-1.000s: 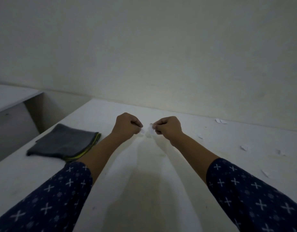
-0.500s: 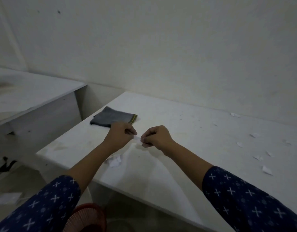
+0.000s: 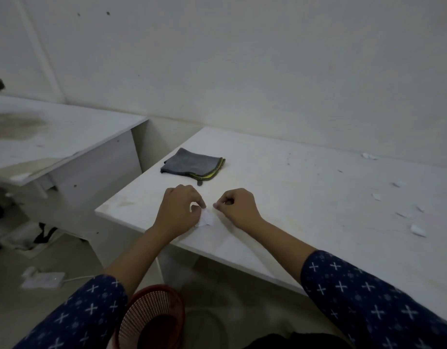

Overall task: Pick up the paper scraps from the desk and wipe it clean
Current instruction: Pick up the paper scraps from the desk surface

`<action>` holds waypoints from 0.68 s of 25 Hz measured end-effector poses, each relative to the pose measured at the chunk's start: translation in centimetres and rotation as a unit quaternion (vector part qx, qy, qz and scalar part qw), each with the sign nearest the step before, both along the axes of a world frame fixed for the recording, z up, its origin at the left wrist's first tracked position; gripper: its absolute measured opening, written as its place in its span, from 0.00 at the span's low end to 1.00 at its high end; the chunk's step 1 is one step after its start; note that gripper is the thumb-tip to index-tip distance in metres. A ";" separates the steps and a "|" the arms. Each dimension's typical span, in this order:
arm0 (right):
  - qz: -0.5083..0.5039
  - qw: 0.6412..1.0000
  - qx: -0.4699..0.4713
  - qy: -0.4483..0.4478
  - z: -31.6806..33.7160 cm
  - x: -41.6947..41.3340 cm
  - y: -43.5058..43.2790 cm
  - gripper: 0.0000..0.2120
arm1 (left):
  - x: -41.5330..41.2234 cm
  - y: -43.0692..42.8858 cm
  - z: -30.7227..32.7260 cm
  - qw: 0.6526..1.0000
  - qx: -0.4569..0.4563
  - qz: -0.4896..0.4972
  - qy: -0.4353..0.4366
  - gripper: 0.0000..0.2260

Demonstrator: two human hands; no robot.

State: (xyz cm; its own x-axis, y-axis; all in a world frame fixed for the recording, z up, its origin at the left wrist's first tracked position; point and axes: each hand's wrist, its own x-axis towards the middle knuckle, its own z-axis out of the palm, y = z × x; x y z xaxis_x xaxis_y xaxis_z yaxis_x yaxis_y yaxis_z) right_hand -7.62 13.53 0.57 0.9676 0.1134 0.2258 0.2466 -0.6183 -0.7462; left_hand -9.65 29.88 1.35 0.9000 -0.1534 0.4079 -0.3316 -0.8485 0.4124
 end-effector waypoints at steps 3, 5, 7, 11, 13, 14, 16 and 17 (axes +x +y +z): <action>-0.038 0.999 0.001 -0.015 0.1 0.0 -2.5 0.05 | 0.4 -2.1 0.2 0.999 0.013 -0.027 -0.014 0.07; -0.072 0.997 -0.012 -0.019 0.1 -0.3 -5.0 0.07 | 1.0 -4.8 0.0 0.998 0.030 -0.057 -0.026 0.08; -0.100 0.993 -0.065 -0.018 0.1 -0.9 -8.2 0.12 | 1.9 -8.3 -0.3 0.995 0.057 -0.079 -0.007 0.11; -0.156 0.959 -0.239 -0.001 0.0 -2.3 -16.6 0.22 | 3.2 -16.8 -0.5 0.988 0.091 -0.116 0.040 0.15; -0.192 0.941 -0.278 0.020 0.0 -2.8 -21.1 0.24 | 3.5 -21.3 -0.4 0.984 0.086 -0.146 0.045 0.17; -0.213 0.934 -0.286 0.033 0.0 -3.1 -23.5 0.24 | 3.7 -23.8 -0.4 0.982 0.089 -0.162 0.048 0.18; -0.242 0.924 -0.290 0.055 0.0 -3.5 -27.6 0.24 | 4.2 -28.3 -0.4 0.977 0.100 -0.182 0.056 0.19; -0.252 0.921 -0.292 0.062 -0.1 -3.6 -29.4 0.24 | 4.6 -30.5 -0.4 0.975 0.103 -0.187 0.063 0.19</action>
